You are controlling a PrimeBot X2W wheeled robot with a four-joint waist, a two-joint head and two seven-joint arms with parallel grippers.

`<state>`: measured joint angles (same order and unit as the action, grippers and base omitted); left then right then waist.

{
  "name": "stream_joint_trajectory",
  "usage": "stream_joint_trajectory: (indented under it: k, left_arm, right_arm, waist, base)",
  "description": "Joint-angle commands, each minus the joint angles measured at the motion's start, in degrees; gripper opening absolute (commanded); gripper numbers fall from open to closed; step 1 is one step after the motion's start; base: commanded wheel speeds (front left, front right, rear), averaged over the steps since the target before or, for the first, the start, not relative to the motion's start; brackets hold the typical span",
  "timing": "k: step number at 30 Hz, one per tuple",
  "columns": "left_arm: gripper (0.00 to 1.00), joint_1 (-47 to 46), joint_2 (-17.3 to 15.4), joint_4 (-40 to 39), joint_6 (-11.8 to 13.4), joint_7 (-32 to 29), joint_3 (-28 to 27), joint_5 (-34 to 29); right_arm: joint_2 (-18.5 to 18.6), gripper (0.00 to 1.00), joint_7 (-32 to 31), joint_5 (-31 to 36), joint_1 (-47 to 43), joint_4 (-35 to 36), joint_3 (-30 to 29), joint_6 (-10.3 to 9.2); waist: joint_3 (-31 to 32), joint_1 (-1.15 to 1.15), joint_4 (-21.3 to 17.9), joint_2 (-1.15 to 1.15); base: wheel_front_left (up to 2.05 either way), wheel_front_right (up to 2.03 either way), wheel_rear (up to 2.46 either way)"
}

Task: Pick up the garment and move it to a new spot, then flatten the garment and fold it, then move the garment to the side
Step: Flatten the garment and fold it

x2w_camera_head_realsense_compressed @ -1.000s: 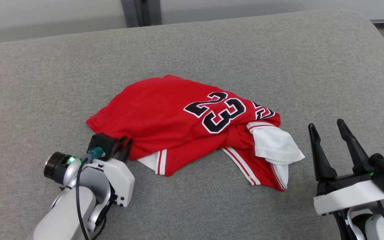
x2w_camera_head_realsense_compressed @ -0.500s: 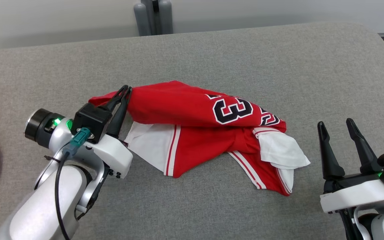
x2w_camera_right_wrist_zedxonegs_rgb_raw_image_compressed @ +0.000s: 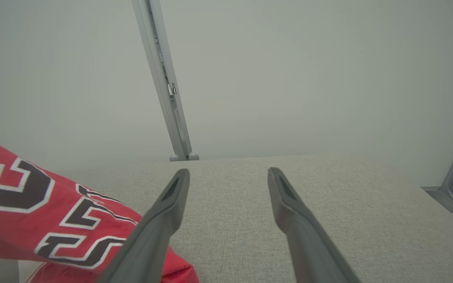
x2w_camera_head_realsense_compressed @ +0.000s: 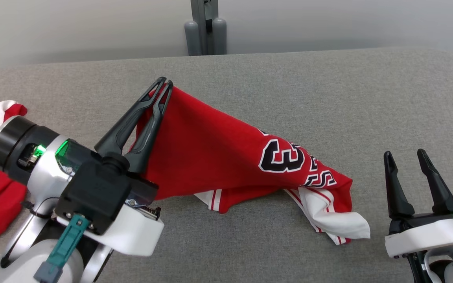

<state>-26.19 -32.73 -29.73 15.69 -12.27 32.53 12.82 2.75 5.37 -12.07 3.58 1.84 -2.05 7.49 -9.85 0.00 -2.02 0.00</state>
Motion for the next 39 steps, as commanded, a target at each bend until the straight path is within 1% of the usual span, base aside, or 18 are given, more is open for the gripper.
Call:
stream_joint_trajectory:
  k: [1, 4, 6, 9, 11, 13, 15, 16, 18, 21, 23, 27, 32, 33, 34, 35, 37, 39]
  left_arm:
    - [0.0, -1.3, -0.8, -2.6, 0.0, -1.0, -0.2, -1.0]
    - [0.0, -3.4, -1.8, -6.4, -1.1, -3.0, 0.0, -2.1]
    - [0.0, -5.5, -1.8, -8.4, -1.9, -4.1, 0.0, -2.5]
    - [0.0, -8.9, -1.8, -9.0, -3.2, -5.9, -0.2, -2.6]
    - [0.0, -11.1, -1.2, -6.8, -4.0, -6.5, -0.6, -1.6]
    - [0.0, -12.9, -0.2, -3.1, -4.6, -6.8, -1.1, 0.2]
    - [0.0, -14.4, 0.5, 2.5, -5.2, -7.0, -1.5, 1.9]
    - [0.0, -14.4, 0.5, 2.5, -5.2, -7.0, -1.5, 1.9]
    - [0.0, -15.0, 1.4, 9.1, -5.8, -6.9, -2.2, 4.5]
    - [0.0, -14.0, 2.6, 19.7, -5.9, -6.0, -3.6, 8.1]
    - [0.0, -12.9, 3.7, 26.3, -6.1, -4.5, -4.5, 10.4]
    - [0.0, -12.1, 6.4, 38.1, -7.7, 0.2, -5.5, 14.0]
    - [0.0, -13.5, 10.3, 50.6, -10.0, 7.0, -5.4, 15.6]
    - [0.0, -14.0, 11.1, 52.7, -10.2, 8.8, -5.4, 15.6]
    - [0.28, -14.5, 11.9, 54.6, -10.2, 10.4, -5.6, 15.9]
    - [1.0, -14.7, 12.7, 56.5, -10.3, 11.8, -5.8, 16.0]
    - [1.0, -14.9, 14.1, 59.3, -10.4, 15.1, -6.0, 16.0]
    - [1.0, -15.0, 14.9, 60.9, -9.5, 18.9, -6.7, 16.0]
  right_arm:
    - [0.3, 1.0, 0.4, -0.3, -0.4, 0.0, -0.4, 0.01]
    - [0.3, 1.0, 0.5, -0.6, -0.6, -0.1, -0.4, 0.01]
    - [0.3, 1.0, 0.6, -0.9, -0.6, -0.3, -0.4, 0.01]
    - [0.3, 1.0, 0.9, -1.3, -0.1, -0.4, -0.2, 0.01]
    - [0.3, 1.0, 1.0, -1.7, 0.4, -0.7, 0.1, 0.01]
    - [0.3, 1.0, 1.3, -2.0, 1.0, -0.9, 0.8, 0.01]
    - [0.3, 1.0, 1.5, -2.4, 1.4, -1.1, 1.6, 0.01]
    - [0.3, 1.0, 1.5, -2.4, 1.4, -1.1, 1.6, 0.01]
    - [0.3, 1.0, 2.0, -2.7, 2.5, -1.4, 2.2, 0.01]
    - [0.3, 1.0, 2.9, -3.2, 3.4, -2.4, 2.8, 0.01]
    - [0.3, 1.0, 3.3, -3.4, 4.3, -3.1, 3.2, 0.01]
    - [0.3, 1.0, 4.0, -3.3, 5.2, -4.4, 3.3, 0.01]
    - [0.3, 1.0, 4.4, -3.0, 6.5, -5.4, 3.6, 0.01]
    - [0.3, 1.0, 4.4, -2.9, 6.7, -5.5, 3.6, 0.01]
    - [0.3, 1.0, 4.3, -2.8, 6.9, -5.5, 3.7, 0.01]
    - [0.3, 1.0, 4.2, -2.7, 6.9, -5.5, 3.8, 0.01]
    - [0.3, 1.0, 4.0, -2.6, 7.1, -5.7, 3.8, 0.01]
    - [0.3, 1.0, 3.9, -2.5, 7.0, -5.7, 3.7, 0.01]
  waist:
    - [0.4, 0.0, 0.5, 0.0]
    - [0.6, 0.0, 0.9, 0.0]
    - [0.6, 0.0, 0.9, 0.0]
    - [0.1, 0.0, 0.3, 0.0]
    - [-0.6, 0.0, -0.3, 0.0]
    - [-1.6, 0.0, -1.4, 0.0]
    - [-2.8, 0.0, -2.6, 0.0]
    - [-2.8, 0.0, -2.6, 0.0]
    - [-4.3, 0.0, -4.1, 0.0]
    - [-6.1, 0.0, -6.2, 0.0]
    - [-7.2, 0.0, -7.3, 0.0]
    - [-8.9, 0.0, -8.4, 0.0]
    - [-9.9, 0.0, -8.6, 0.0]
    - [-10.0, 0.0, -8.5, 0.0]
    - [-10.0, 0.0, -8.4, 0.0]
    - [-10.1, 0.0, -8.3, 0.0]
    - [-10.1, 0.0, -8.0, 0.0]
    - [-10.0, 0.0, -7.5, 0.0]
  base:
    - [0.0, 0.0, 0.0]
    - [0.0, 0.0, 0.0]
    - [0.0, 0.0, 0.0]
    - [0.0, 0.0, 0.0]
    - [0.0, 0.0, 0.0]
    - [0.0, 0.0, 0.0]
    - [0.0, 0.0, 0.0]
    - [0.0, 0.0, 0.0]
    - [0.0, 0.0, 0.0]
    - [0.0, 0.0, 0.0]
    - [0.0, 0.0, 0.0]
    - [0.0, 0.0, 0.0]
    - [0.0, 0.0, 0.0]
    - [0.0, 0.0, 0.0]
    - [0.0, 0.0, 0.0]
    - [0.0, 0.0, 0.0]
    - [0.0, 0.0, 0.0]
    - [0.0, 0.0, 0.0]
